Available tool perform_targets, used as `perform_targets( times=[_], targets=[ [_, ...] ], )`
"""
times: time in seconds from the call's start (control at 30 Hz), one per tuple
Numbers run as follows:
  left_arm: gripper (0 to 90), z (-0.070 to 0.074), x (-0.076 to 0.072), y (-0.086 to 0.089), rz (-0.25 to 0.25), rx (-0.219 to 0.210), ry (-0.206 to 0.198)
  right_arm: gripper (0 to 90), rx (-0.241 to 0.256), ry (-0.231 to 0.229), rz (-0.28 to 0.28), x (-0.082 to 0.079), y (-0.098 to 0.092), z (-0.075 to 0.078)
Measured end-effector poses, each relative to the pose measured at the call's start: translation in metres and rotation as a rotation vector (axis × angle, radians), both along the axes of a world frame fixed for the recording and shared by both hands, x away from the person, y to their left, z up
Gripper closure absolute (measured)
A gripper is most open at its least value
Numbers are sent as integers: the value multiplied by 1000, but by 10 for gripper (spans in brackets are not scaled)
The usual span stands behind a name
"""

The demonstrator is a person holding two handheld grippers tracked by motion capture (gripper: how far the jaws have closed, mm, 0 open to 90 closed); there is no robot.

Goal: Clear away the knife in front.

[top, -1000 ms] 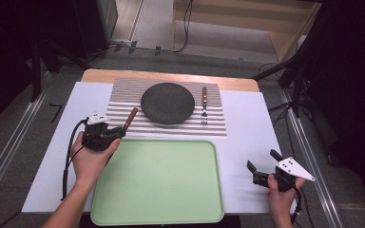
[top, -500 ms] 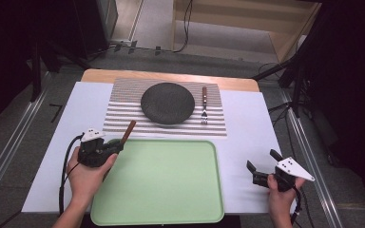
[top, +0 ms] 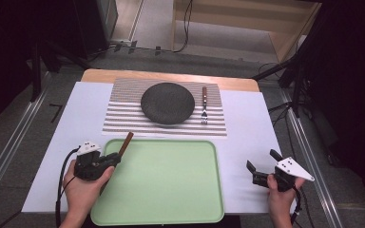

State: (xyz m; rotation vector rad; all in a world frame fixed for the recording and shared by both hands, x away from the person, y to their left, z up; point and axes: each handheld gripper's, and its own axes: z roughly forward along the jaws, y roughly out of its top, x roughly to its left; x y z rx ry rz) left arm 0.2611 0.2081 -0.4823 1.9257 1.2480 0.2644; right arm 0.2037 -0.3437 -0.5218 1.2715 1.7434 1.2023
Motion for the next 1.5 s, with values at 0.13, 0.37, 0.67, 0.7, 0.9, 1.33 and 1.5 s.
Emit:
perform_targets(
  times=[0.13, 0.37, 0.67, 0.7, 0.9, 1.33, 1.5],
  targets=[
    [778, -5, -4, 1, -2, -3, 18, 0, -2, 2, -1, 0, 0, 0],
    [777, -10, -9, 7, 21, 7, 37, 0, -2, 3, 0, 0, 0, 0],
    [776, -18, -10, 7, 28, 18, 67, 0, -3, 3, 2, 0, 0, 0],
    [776, -18, -9, 7, 33, 18, 66, 0, -4, 0, 3, 0, 0, 0],
    [773, -19, -11, 7, 61, 27, 50, 0, 4, 2, 3, 0, -1, 0],
    [900, -7, 3, -6, -85, 28, -44, 0, -9, 4, -3, 0, 1, 0],
    [900, -16, 12, -9, -108, 99, 12, 0, -17, 2, -2, 0, 1, 0]
  ],
)
